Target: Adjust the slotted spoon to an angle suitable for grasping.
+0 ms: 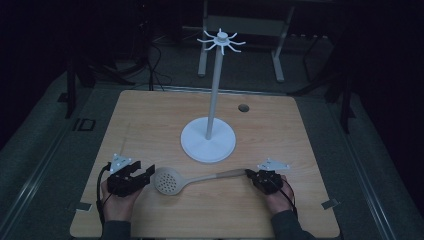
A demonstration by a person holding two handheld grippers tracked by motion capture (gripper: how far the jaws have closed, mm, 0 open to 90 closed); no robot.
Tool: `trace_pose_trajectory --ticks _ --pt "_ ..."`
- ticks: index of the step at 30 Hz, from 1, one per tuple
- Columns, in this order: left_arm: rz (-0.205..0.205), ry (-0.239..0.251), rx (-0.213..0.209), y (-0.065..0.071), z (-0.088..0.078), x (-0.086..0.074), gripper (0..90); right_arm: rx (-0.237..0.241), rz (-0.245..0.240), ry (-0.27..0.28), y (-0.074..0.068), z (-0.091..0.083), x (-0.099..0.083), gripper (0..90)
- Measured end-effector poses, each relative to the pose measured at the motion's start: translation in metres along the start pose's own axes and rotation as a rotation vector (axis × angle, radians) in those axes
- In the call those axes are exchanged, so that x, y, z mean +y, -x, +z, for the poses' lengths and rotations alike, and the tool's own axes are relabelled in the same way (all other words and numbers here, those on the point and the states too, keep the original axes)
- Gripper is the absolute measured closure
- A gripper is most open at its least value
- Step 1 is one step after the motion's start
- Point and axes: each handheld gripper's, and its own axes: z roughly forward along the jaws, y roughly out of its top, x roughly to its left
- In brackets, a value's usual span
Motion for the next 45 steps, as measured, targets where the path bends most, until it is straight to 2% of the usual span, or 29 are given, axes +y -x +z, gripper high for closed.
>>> trace_pose_trajectory --ticks 2,3,4,8,16,22,25,34,41,45 --pt "0.006 -0.001 -0.003 0.001 0.0 0.002 42.4 -0.004 0.006 0.001 0.001 0.002 0.001 90.0" --pt "0.028 -0.013 -0.021 0.005 0.002 0.009 42.5 -0.005 0.034 0.017 0.003 0.007 0.003 90.0" --pt "0.028 -0.013 -0.021 0.005 0.002 0.009 42.5 -0.005 0.034 0.017 0.003 0.007 0.003 90.0" --pt "0.078 -0.033 -0.038 0.013 0.004 0.018 42.5 -0.003 0.056 0.025 0.006 0.011 0.005 90.0" --pt "0.119 -0.052 -0.076 0.025 0.01 0.038 42.6 -0.018 0.068 0.029 0.008 0.02 0.013 90.0" --pt "0.151 -0.043 -0.092 0.037 0.016 0.051 42.6 -0.02 0.067 0.03 0.009 0.021 0.014 89.6" --pt "0.16 -0.039 -0.098 0.041 0.018 0.056 42.6 0.0 0.067 0.037 0.009 0.021 0.014 86.4" --pt "0.199 -0.037 -0.111 0.056 0.025 0.067 42.9 -0.001 0.085 0.082 0.013 0.007 0.019 81.1" --pt "0.246 -0.041 -0.128 0.07 0.03 0.077 42.9 -0.043 0.103 0.104 0.025 -0.01 0.021 76.0" --pt "0.251 -0.04 -0.148 0.076 0.033 0.083 42.8 -0.07 0.125 0.121 0.034 -0.023 0.02 71.0"
